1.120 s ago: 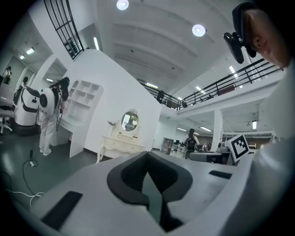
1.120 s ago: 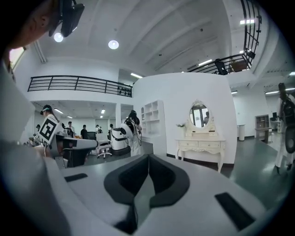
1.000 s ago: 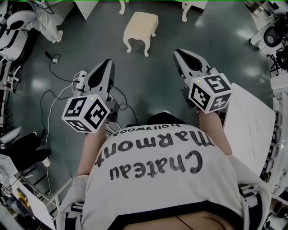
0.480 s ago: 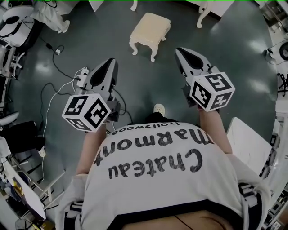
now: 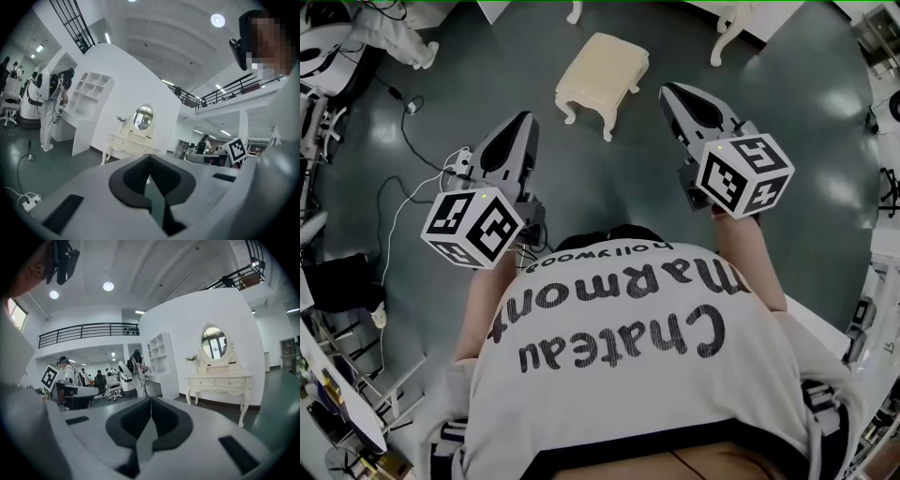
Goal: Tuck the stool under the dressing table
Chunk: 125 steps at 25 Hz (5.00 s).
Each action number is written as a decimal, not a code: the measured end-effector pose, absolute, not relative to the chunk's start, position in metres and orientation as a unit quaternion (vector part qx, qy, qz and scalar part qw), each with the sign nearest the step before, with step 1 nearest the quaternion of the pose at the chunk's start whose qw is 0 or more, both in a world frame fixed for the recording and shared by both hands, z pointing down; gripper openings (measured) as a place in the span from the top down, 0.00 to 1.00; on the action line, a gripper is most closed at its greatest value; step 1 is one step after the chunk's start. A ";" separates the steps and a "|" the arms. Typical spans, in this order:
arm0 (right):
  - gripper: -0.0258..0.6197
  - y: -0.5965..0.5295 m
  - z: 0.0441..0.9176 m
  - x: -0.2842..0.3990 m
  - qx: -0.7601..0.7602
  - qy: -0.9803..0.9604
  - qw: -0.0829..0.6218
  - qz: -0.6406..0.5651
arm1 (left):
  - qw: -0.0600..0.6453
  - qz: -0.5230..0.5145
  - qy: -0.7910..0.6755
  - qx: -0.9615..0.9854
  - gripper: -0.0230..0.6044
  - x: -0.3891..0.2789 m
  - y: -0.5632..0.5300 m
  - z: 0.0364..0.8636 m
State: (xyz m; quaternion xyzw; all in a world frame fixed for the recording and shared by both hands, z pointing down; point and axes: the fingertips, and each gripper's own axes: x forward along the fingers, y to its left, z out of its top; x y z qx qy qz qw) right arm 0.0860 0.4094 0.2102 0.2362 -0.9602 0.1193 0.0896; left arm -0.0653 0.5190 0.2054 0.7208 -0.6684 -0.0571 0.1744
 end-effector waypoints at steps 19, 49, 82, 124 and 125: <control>0.92 0.292 0.265 0.029 0.252 -0.943 0.134 0.172 | 0.221 -0.030 -0.633 0.741 0.93 -0.116 0.375 0.244; 0.92 0.237 0.494 -0.013 0.391 -0.791 0.204 0.424 | 0.399 0.166 -0.490 0.757 0.93 -0.169 0.256 0.467; 0.50 0.183 0.856 -0.074 0.205 -0.649 0.421 0.600 | 0.596 0.448 -0.304 0.593 0.49 -0.284 0.178 0.849; 0.61 -0.160 0.854 -0.021 0.459 -0.659 0.302 0.514 | 0.454 0.369 -0.366 0.724 0.62 -0.218 -0.195 0.842; 0.61 -0.166 0.854 -0.023 0.464 -0.657 0.301 0.512 | 0.449 0.374 -0.361 0.727 0.62 -0.220 -0.202 0.843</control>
